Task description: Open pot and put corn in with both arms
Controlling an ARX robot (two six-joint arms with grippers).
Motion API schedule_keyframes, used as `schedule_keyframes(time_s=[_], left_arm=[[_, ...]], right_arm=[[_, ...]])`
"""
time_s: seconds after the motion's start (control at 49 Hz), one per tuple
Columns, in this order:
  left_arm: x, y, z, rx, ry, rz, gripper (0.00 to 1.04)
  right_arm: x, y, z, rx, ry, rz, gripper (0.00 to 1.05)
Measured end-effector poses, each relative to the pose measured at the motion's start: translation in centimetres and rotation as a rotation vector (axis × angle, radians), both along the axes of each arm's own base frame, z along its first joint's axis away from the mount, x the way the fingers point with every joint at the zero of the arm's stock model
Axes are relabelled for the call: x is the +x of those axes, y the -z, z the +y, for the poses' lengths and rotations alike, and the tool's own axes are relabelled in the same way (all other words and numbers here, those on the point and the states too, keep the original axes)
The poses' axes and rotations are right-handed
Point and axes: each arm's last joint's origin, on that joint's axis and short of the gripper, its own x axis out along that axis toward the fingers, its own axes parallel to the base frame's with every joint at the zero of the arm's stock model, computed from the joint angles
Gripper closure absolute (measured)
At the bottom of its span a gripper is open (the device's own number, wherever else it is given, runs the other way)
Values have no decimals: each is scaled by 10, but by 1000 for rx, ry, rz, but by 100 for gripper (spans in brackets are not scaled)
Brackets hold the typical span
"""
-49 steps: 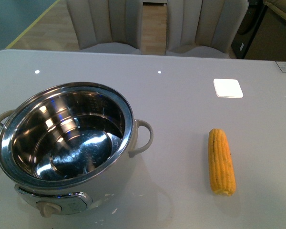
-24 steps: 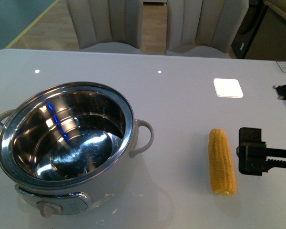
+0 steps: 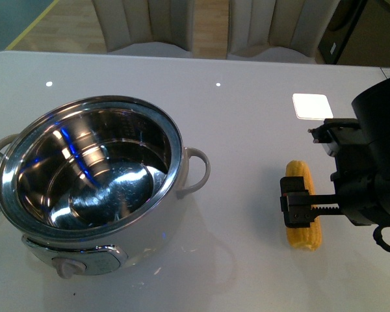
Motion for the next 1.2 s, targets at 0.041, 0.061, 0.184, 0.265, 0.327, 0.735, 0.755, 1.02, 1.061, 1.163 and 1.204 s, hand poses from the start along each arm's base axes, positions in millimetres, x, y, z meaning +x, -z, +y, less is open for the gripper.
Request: schedule_keyframes(time_s=[0.041,0.061,0.184,0.265,0.327,0.735,0.755,1.02,1.061,1.163,1.204], left_arm=[[0,0,0,0,0,0,7],[0,0,0,0,0,0,7],[0,0,0,0,0,0,7],[0,0,0,0,0,0,7],[0,0,0,0,0,0,7],[0,0,0,0,0,0,7],[0,0,0,0,0,0,7],[0,0,0,0,0,0,7],[0,0,0,0,0,0,7],[0,0,0,0,0,0,7],[0,0,0,0,0,0,7]], right_arm=[[2,4,1,-12,-2,8,9],[3,5,1,-16,-2,11,9],[5,14,4,-30,-10,43,9],[6,19,5,-33,-14,59,9],[5,22,6,-34,-32,78,9],[13,36,12,-21,-67,143,9],[13,37,12,-19,-68,140,9],[13,38,12,-15,-60,125,30],[13,38,12,-16,-60,126,39],[12,39,12,-20,-60,132,58],[11,39,13,-21,-62,136,64]])
